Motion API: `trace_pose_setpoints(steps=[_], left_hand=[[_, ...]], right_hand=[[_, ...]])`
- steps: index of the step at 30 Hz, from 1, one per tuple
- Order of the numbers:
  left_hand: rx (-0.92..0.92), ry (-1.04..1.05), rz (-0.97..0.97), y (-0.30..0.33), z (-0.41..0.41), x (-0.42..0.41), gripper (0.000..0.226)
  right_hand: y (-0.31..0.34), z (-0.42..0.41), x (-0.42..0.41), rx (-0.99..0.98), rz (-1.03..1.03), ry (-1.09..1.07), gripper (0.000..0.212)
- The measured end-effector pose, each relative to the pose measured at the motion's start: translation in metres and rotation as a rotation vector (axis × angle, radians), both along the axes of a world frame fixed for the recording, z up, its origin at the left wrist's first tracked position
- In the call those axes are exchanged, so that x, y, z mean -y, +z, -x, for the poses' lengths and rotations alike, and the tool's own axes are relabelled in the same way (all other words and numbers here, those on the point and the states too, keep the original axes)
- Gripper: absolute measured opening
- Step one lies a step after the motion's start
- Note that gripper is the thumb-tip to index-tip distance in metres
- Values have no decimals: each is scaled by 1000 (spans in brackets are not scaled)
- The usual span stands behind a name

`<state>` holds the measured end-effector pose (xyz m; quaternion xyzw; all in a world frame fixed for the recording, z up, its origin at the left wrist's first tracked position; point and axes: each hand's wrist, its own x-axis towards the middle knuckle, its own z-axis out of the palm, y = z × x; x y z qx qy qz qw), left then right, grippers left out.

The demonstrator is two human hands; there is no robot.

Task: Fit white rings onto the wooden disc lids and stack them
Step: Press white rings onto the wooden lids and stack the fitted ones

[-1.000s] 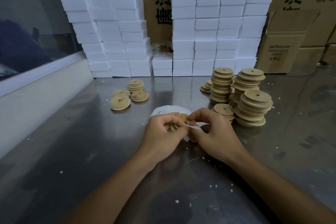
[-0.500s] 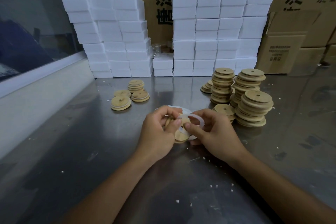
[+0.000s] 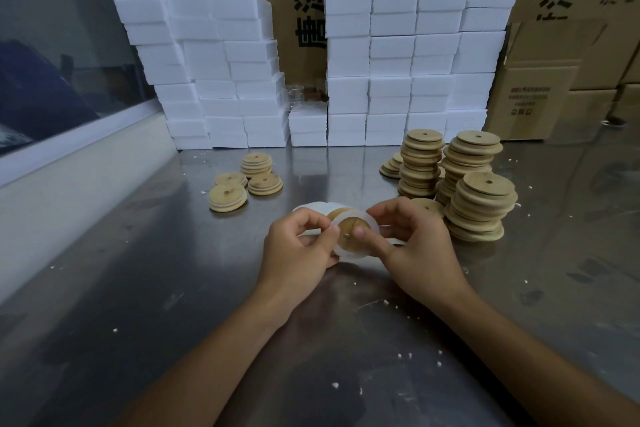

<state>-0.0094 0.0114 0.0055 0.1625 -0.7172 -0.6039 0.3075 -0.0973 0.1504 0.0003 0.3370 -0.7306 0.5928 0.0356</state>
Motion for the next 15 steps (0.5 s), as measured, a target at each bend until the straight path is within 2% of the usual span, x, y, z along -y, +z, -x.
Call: trace_pose_setpoints(steps=[4,15], left_hand=[[2,17,-10,0,0,0,23],[-77,-39,125,-5,0,-1,20]], right_hand=[[0,0,1,26,67,36,4],[-1,0,-1,-137,-32,-6,6]])
